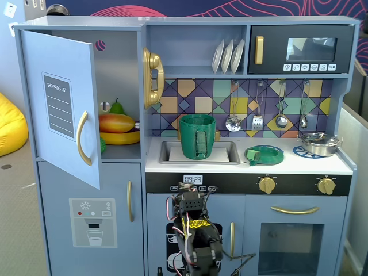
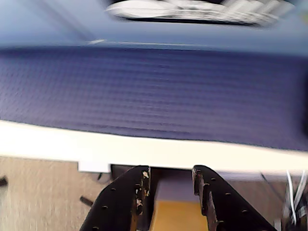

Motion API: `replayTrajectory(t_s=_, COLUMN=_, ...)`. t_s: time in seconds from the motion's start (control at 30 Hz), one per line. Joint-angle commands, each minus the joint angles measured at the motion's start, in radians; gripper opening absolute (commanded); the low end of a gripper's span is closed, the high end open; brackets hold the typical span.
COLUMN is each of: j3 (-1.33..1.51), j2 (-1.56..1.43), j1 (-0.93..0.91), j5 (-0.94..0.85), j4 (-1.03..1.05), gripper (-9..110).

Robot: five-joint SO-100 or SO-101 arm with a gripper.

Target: Close the left cabinet door

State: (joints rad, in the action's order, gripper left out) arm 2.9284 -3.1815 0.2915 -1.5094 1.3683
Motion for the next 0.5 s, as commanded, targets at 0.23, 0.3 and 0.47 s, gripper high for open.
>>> replayTrajectory(t_s=0.23, j3=-0.318, j2=-0.061, j1=0.483, j5=-0.141, j4=-0.242, gripper=0)
replayTrajectory(t_s=0.3, j3=-0.376, j2=-0.054, j1=0.535, j5=-0.175, j4=-0.249, gripper=0)
replayTrajectory(t_s=0.47, j3=-0.500, j2=-0.023, j1=0.641, j5=-0.216, j4=-0.290, gripper=0)
